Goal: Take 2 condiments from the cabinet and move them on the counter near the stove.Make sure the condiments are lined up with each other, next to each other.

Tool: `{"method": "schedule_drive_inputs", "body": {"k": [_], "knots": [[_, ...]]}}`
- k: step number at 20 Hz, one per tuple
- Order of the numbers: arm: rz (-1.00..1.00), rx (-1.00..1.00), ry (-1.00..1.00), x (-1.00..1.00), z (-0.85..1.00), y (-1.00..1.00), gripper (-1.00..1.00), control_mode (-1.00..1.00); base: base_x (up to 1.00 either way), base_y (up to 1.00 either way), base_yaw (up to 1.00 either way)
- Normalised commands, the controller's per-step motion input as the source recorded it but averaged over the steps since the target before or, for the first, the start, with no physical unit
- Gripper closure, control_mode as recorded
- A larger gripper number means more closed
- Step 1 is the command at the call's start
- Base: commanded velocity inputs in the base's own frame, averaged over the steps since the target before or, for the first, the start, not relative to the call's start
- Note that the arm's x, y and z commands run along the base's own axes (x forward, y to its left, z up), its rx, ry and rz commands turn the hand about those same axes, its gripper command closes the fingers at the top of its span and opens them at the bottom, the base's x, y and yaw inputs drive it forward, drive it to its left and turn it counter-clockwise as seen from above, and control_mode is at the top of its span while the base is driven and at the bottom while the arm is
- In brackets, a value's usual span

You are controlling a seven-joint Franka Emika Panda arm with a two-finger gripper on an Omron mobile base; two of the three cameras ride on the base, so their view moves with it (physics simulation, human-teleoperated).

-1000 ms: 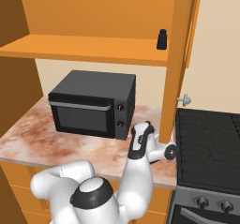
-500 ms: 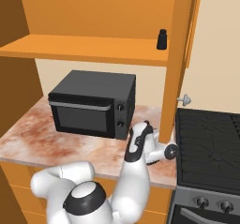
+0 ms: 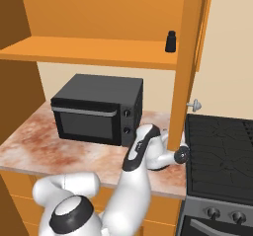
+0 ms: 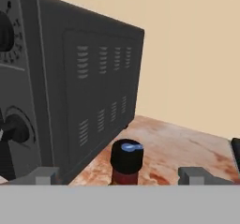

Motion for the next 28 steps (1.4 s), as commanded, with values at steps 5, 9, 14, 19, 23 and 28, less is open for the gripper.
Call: {"method": "schedule_drive_inputs", "body": {"k": [5,9,14,19,23,28], "knots": [[-0.03,0.0,-0.01,-0.27,0.31,0.14,-1.0,-1.0,0.0,0.0,0.0],[-0.04,0.0,0.0,-0.16,0.33,0.27,-1.0,-1.0,0.0,0.0,0.0],[-0.02,0.0,-0.01,-0.1,0.48,0.21,-1.0,-1.0,0.0,0.0,0.0],[-0.03,0.03,-0.01,-0.23,0.64,0.08,-1.0,-1.0,0.0,0.0,0.0],[-0.1,0.07,0.0,-0.18,0.66,0.13,-1.0,-1.0,0.0,0.0,0.0],[-0.15,0.11,0.0,-0.08,0.63,0.16,-1.0,-1.0,0.0,0.0,0.0]]}}
